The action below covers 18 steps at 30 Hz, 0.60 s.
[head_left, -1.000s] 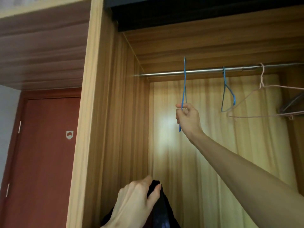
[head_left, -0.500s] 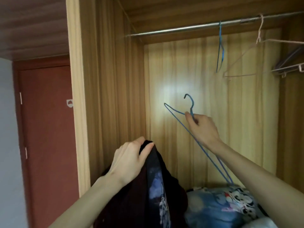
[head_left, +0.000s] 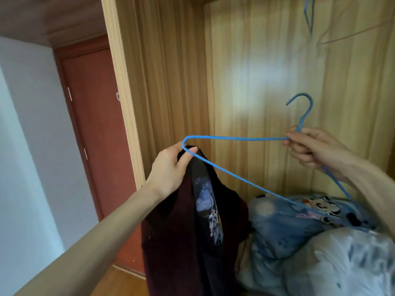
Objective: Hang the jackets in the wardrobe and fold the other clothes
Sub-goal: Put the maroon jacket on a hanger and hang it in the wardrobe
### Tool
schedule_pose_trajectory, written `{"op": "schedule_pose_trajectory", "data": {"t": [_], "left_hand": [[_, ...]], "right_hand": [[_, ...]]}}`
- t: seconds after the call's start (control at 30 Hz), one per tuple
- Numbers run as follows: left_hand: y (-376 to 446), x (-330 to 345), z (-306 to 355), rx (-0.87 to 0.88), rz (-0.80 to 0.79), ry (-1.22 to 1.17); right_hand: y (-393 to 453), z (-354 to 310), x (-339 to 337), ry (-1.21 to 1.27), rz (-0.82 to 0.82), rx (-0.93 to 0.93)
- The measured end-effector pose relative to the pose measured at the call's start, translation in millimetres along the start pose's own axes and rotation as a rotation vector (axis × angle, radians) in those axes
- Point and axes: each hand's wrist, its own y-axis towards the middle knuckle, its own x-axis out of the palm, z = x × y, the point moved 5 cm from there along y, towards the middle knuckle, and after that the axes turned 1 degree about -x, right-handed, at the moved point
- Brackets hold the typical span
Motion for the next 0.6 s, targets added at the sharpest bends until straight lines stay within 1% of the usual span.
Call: {"op": "schedule_pose_trajectory", "data": {"t": [0.07,0.13,0.2,0.33,0.43,0.5,0.6], "left_hand": [[-7.8,-3.3,4.8,-0.025,-0.022,-0.026],[-15.3,-6.8,10.2,-0.050,-0.053,-0.050],[-23.2,-10.8,14.1,-0.072,-0.081,-0.060],[-36.1,-19.2,16.6,-0.073,-0.161,-0.040],[-41.0,-27.3,18.0,-0.090,-0.162,-0.056],[-45.1,-26.7,24.2,-0.095,-0.174,-0.076],[-51.6,-19.0,40.1,-0.061,-0.219,-0.030]], "right_hand": [[-12.1,0.7,6.5,-0.089,-0.098,0.017],[-21.1,-1.0,15.5,-0.289,-0.198,0.007],[-28.5,-2.4,24.2,-0.440,-0.246,0.010],[-41.1,-10.5,31.6,-0.437,-0.189,0.008],[-45.5,-23.0,37.2,-0.377,-0.138,0.008],[-46.9,-28.6,58.0,-0.352,-0.135,-0.012],[-49.0,-32.1,110.8,-0.408,-0.175,-0.115]]}}
